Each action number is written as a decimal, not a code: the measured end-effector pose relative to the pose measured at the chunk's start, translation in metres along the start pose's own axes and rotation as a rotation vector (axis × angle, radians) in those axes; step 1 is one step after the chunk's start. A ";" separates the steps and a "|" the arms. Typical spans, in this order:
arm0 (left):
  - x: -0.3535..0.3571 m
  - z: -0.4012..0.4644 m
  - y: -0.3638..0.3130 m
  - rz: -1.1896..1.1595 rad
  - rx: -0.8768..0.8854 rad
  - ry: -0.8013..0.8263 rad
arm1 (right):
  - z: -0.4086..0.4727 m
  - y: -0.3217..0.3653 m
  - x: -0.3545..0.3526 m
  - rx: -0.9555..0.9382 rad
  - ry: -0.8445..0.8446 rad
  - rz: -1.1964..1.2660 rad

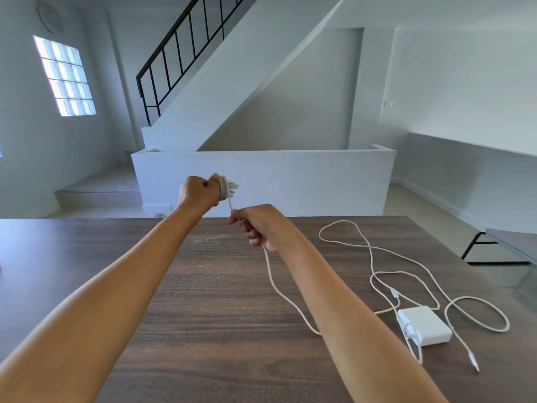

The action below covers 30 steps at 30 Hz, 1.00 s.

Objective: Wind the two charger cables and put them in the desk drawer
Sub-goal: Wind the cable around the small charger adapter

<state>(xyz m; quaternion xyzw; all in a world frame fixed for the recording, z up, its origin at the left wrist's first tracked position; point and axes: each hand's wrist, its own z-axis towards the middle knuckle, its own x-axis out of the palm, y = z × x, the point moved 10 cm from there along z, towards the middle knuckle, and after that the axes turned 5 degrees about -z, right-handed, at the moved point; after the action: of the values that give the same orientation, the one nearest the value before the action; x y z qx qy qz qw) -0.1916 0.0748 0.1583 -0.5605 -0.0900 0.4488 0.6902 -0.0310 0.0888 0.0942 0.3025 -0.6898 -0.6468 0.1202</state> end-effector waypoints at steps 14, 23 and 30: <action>0.018 -0.025 -0.021 -0.523 -0.263 0.570 | 0.026 -0.048 -0.035 0.023 -0.057 -0.083; 0.032 -0.068 -0.002 0.226 -0.160 1.178 | 0.022 -0.010 -0.074 -0.049 -0.222 -0.290; 0.039 -0.034 0.021 0.545 0.020 0.823 | 0.009 0.038 -0.070 -0.119 -0.271 -0.404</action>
<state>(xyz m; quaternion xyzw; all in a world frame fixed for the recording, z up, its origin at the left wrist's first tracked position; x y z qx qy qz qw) -0.1585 0.0788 0.1133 -0.6878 0.3443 0.3550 0.5314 0.0092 0.1350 0.1453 0.3373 -0.5856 -0.7319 -0.0875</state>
